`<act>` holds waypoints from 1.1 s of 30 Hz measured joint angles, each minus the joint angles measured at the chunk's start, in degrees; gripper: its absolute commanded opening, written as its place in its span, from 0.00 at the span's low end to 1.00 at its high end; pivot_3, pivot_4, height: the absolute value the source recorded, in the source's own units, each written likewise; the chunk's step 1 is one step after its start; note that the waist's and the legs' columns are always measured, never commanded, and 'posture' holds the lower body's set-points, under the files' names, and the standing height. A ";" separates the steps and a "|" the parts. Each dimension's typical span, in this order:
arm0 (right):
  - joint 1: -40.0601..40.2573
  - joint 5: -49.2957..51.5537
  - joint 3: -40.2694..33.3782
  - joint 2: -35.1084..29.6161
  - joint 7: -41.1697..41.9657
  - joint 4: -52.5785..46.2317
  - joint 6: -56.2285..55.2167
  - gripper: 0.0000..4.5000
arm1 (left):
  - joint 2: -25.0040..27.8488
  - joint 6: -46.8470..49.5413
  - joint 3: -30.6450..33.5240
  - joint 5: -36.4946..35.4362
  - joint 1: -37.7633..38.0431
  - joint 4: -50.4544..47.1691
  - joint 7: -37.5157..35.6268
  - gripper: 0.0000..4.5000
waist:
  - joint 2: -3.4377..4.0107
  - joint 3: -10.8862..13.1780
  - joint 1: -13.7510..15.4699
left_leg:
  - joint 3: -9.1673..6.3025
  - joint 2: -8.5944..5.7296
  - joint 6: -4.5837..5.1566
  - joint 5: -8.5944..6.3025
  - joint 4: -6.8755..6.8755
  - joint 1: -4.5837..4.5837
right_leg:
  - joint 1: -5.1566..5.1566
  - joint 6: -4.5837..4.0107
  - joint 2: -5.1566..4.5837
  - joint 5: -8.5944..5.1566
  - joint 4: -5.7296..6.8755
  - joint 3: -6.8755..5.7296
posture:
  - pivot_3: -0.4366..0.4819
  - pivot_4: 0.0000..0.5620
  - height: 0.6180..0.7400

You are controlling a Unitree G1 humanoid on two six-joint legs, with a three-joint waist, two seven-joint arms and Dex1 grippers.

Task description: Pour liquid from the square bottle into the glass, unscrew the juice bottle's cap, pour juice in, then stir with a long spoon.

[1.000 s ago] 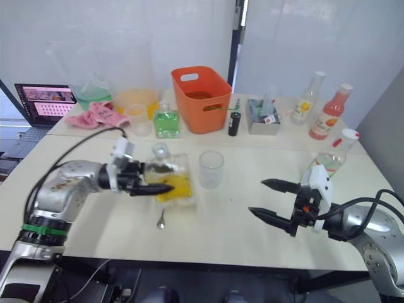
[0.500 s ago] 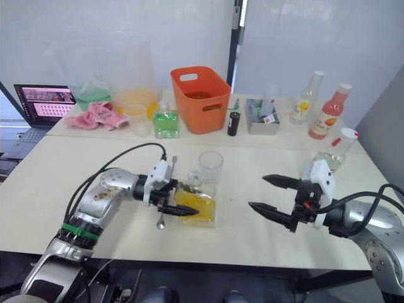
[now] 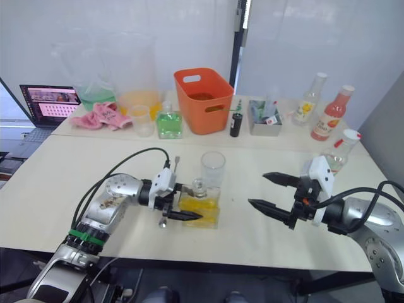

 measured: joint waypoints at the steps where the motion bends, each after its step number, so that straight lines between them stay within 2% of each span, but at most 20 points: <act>1: 0.00 0.00 0.03 -0.09 0.18 0.00 0.03 1.00 | -0.14 0.09 0.00 0.02 0.27 0.07 0.28 0.98 | 0.00 0.00 -0.08 | -0.01 0.00 0.00 0.00 0.00 -0.01 | -0.01 0.00 0.01 0.00 0.01 0.00 | 0.48 0.27 0.99; 4: -0.22 -0.01 0.16 -0.42 0.60 0.03 0.05 1.00 | -0.30 0.70 0.23 -0.32 0.42 0.17 0.37 0.99 | 0.00 0.00 -0.14 | -0.04 0.00 0.00 0.00 0.00 -0.01 | -0.02 0.00 0.02 0.00 0.03 0.00 | 0.48 0.27 0.99; 13: -0.87 -0.20 0.73 -0.42 1.36 0.21 0.05 1.00 | 1.83 12.63 2.08 -5.73 -2.42 -6.05 0.17 0.99 | 0.01 0.00 -0.19 | -0.07 0.00 0.00 0.00 0.01 -0.01 | -0.03 0.02 0.03 -0.02 0.05 0.01 | 0.48 0.27 0.99; 26: -0.86 -0.25 0.74 -0.41 1.01 0.21 0.05 1.00 | 1.06 13.85 1.71 -5.68 -2.36 -6.73 0.88 0.99 | 0.01 0.00 -0.16 | -0.07 -0.01 0.00 0.00 0.01 -0.01 | -0.03 0.02 0.03 -0.01 0.05 0.01 | 0.48 0.27 0.99; 31: -0.80 -0.23 0.73 -0.41 0.81 0.15 0.05 1.00 | 0.33 12.74 1.45 -4.94 -2.28 -6.26 1.40 0.64 | 0.00 0.00 -0.17 | -0.07 -0.01 0.00 0.00 0.01 -0.01 | -0.03 0.02 0.03 -0.01 0.05 0.01 | 0.48 0.27 0.99; 33: -0.80 -0.22 0.73 -0.41 0.72 0.08 0.06 1.00 | 0.23 12.45 1.54 -4.68 -2.33 -6.19 1.62 0.63 | 0.01 0.00 -0.17 | -0.07 -0.01 0.00 0.00 0.01 -0.01 | -0.02 0.02 0.03 -0.01 0.05 0.01 | 0.48 0.27 0.99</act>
